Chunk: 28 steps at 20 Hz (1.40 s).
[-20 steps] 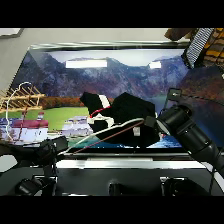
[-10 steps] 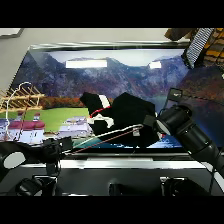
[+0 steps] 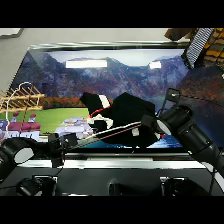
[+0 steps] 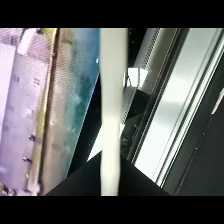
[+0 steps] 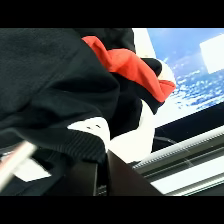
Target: Fold the clothes and pants, and hang the long-sleeved shirts on hangers.
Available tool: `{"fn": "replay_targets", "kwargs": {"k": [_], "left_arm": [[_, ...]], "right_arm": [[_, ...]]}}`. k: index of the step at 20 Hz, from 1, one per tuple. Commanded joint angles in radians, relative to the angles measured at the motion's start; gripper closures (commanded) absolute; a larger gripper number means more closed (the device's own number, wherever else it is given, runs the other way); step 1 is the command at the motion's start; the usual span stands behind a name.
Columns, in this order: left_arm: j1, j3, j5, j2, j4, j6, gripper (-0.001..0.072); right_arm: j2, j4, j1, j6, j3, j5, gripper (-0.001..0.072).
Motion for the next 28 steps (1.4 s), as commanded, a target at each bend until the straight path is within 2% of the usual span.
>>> {"fn": "replay_targets", "kwargs": {"k": [1,3,8,18,28], "left_arm": [[-0.056,0.001,0.01,-0.008,0.046,0.002,0.0674],[-0.077,0.001,0.024,-0.008,0.059,-0.014,0.0674],[-0.078,0.003,0.085,-0.007,0.105,-0.116,0.0674],[-0.078,0.022,0.082,0.063,0.166,-0.115,0.0674],[-0.108,0.022,0.089,-0.013,0.175,-0.076,0.0674]], "right_arm": [[0.001,-0.004,0.001,0.0,0.001,-0.003,0.0659],[0.001,-0.003,0.001,-0.002,0.009,-0.002,0.0659],[0.001,-0.006,0.001,-0.062,0.069,0.044,0.0659],[0.001,-0.011,0.001,-0.079,0.072,0.058,0.0659],[0.002,-0.002,0.001,-0.087,0.08,0.053,0.0659]]}}
